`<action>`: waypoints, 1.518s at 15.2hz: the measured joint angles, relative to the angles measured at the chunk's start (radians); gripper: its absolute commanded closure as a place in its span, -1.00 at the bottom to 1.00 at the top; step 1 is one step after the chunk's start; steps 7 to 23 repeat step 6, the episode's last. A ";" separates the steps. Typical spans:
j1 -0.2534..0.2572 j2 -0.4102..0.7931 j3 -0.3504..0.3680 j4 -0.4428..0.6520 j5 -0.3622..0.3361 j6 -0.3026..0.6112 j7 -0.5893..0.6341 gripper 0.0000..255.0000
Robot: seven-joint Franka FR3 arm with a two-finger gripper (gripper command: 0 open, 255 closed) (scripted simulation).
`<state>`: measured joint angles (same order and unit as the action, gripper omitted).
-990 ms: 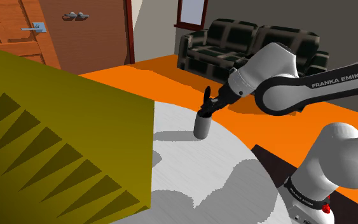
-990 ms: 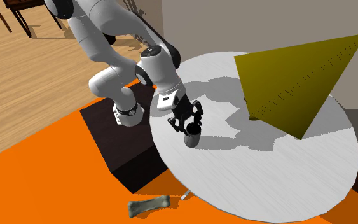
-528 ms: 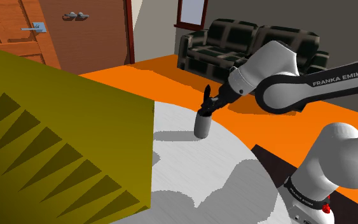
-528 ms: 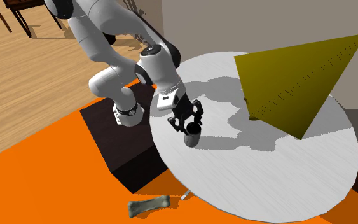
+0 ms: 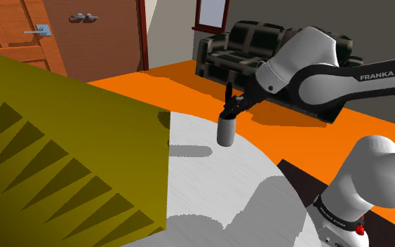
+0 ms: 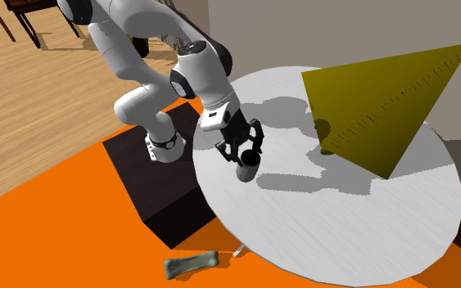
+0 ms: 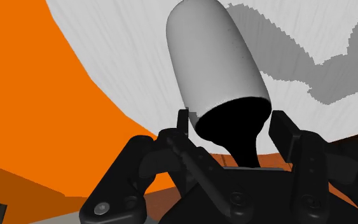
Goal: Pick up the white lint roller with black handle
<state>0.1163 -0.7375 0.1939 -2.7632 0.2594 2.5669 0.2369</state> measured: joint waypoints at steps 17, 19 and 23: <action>-0.012 -0.023 -0.009 0.064 -0.016 -0.087 0.005 1.00; -0.012 -0.023 -0.009 0.064 -0.016 -0.087 0.005 1.00; -0.012 -0.023 -0.009 0.064 -0.016 -0.087 0.005 1.00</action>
